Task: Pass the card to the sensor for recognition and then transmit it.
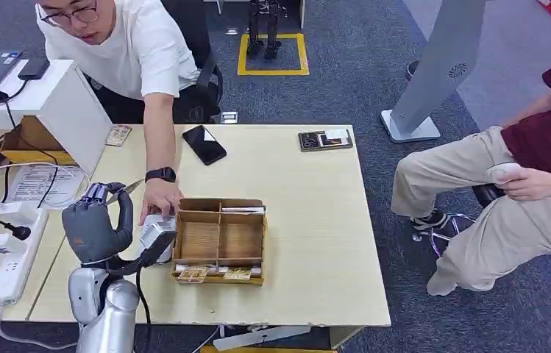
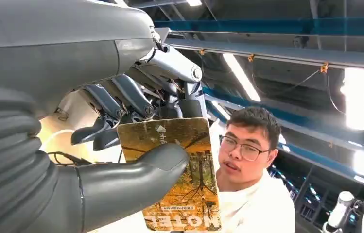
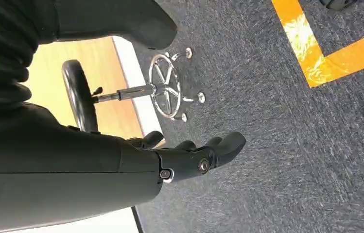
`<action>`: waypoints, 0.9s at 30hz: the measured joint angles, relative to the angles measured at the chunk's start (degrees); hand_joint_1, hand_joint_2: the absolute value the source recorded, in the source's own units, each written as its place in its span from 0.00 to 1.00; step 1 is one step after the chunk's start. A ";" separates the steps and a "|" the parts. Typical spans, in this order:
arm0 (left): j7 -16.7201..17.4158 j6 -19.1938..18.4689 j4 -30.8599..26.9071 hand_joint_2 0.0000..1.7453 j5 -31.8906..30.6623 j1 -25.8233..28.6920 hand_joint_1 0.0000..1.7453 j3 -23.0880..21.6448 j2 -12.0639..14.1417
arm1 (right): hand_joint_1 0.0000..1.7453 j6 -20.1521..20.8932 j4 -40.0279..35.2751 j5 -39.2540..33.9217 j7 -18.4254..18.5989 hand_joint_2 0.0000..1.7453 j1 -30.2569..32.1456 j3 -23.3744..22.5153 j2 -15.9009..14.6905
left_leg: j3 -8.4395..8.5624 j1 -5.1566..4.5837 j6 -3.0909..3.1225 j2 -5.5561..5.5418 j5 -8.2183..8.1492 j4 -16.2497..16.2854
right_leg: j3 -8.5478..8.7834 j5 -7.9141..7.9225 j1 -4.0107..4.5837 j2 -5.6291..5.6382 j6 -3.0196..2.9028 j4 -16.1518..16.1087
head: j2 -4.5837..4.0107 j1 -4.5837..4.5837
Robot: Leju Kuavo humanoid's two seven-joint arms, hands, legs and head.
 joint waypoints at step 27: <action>33.44 0.02 16.81 1.00 -10.64 -0.35 1.00 -13.14 8.48 | 0.00 0.55 0.00 -0.68 0.07 1.00 0.04 -0.04 -0.11 | -0.07 0.00 -0.01 -0.05 0.00 -0.01 | 0.00 -0.01 0.01 -0.03 0.00 0.01 | 0.00 0.00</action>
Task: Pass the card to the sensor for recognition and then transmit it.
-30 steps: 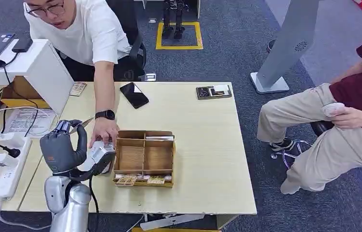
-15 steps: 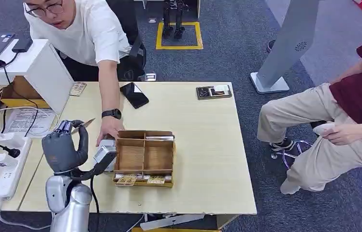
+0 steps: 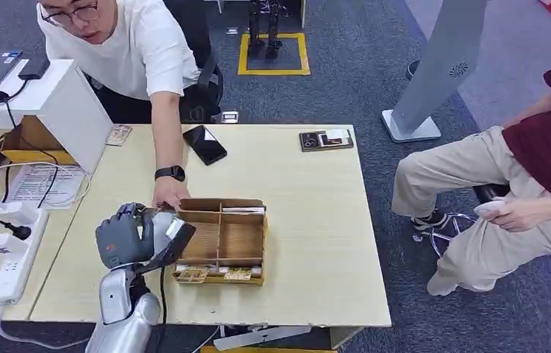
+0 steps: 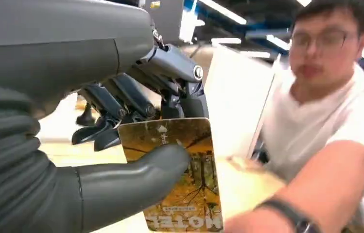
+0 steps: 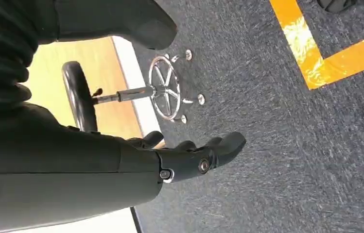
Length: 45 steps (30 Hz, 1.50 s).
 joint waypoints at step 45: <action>-1.40 0.37 9.34 1.00 1.72 -0.92 1.00 -5.30 3.27 | 0.00 -0.15 0.02 0.15 0.13 1.00 0.13 -0.04 -0.04 | -0.01 0.00 -0.06 -0.16 0.05 0.00 | 0.07 0.00 -0.01 -0.13 0.00 0.02 | 0.00 0.00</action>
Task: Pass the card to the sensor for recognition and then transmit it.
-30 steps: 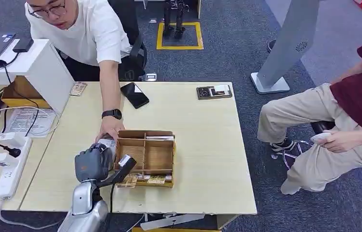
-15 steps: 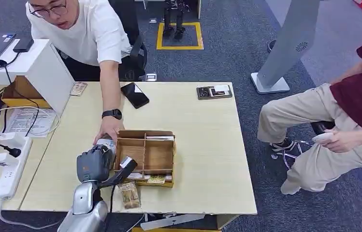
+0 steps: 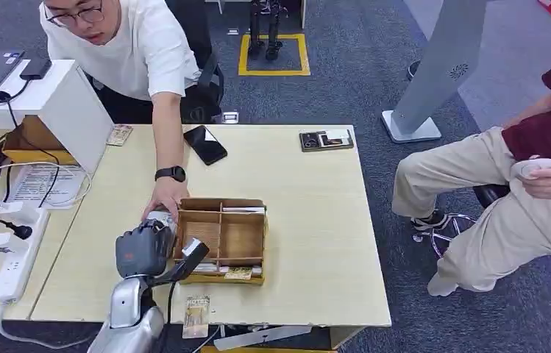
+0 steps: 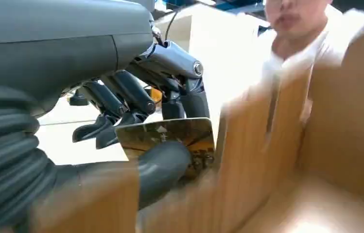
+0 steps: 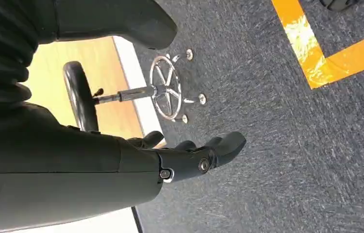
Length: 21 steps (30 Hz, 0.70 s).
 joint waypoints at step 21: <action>-31.58 -0.17 -21.06 1.00 16.88 0.81 1.00 17.14 -11.76 | 0.00 -0.53 0.26 0.55 -0.11 1.00 0.10 0.00 0.00 | -0.05 0.01 0.01 -0.08 0.07 0.00 | -0.09 0.02 0.01 -0.06 -0.01 -0.01 | 0.00 -0.02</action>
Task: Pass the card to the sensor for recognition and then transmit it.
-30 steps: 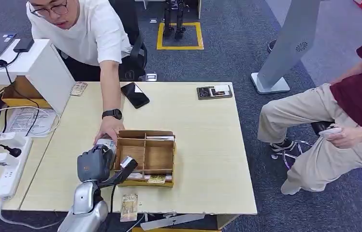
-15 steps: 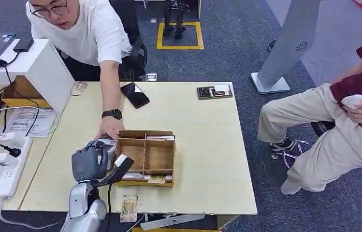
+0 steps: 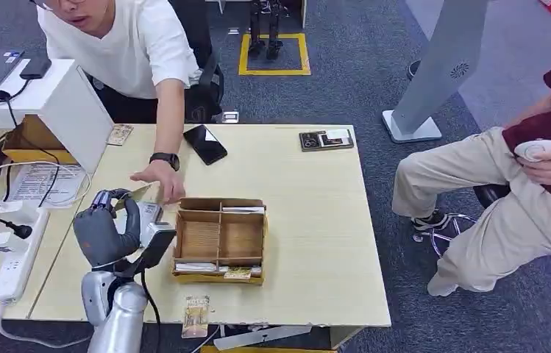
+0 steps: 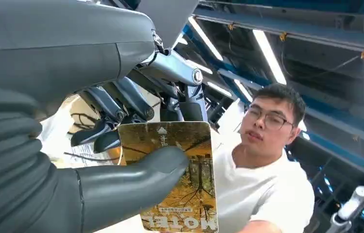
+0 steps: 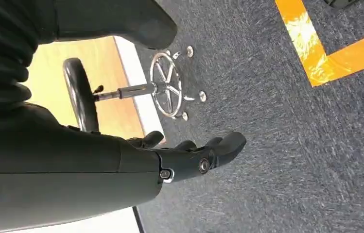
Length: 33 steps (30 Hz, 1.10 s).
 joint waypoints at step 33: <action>16.50 -0.15 4.85 1.00 -1.01 -4.89 0.00 -8.41 3.69 | 0.00 0.39 0.02 1.75 -0.26 1.00 -0.22 0.02 0.00 | -0.07 -0.01 -0.04 -0.03 0.03 0.01 | 0.00 0.04 -0.01 -0.04 0.03 0.00 | 0.00 0.00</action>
